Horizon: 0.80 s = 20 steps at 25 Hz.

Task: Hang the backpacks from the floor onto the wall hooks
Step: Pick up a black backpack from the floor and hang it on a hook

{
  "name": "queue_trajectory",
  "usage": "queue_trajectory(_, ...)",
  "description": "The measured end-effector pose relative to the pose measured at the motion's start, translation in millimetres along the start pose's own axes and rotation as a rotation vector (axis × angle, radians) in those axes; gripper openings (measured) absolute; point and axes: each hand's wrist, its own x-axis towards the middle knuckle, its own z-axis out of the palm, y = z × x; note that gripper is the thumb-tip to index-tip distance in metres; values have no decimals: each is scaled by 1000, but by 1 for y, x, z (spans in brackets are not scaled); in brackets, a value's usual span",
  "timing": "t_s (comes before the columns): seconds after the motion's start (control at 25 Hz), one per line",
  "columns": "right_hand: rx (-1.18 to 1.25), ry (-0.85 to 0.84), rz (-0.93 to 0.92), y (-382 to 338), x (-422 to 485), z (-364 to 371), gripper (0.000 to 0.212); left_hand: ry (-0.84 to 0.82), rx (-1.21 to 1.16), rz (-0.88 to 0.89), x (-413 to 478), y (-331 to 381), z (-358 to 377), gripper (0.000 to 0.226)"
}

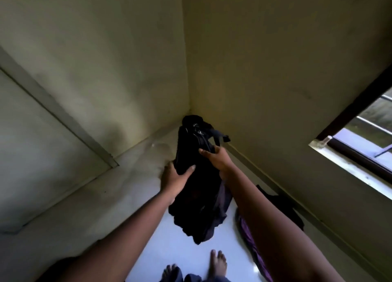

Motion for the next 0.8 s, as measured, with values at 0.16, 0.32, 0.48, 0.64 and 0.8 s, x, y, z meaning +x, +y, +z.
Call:
queue_trajectory(0.16,148,-5,5,-6,-16,21,35,131,-30,9,14,-8,-39,48)
queue_trajectory(0.32,-806,-93,-119,-25,-31,49,48,46,-373,-124,44,18,-67,49)
queue_trajectory(0.48,-812,-60,-400,-18,-85,71,43,-51,-392,-154,45,33,-80,43)
queue_trajectory(0.64,-890,-125,-301,8,-105,85,52,-49,-426,-163,32,33,-91,16)
queue_trajectory(0.8,-756,-27,-231,9,-81,110,43,-123,-621,-190,26,31,-100,24)
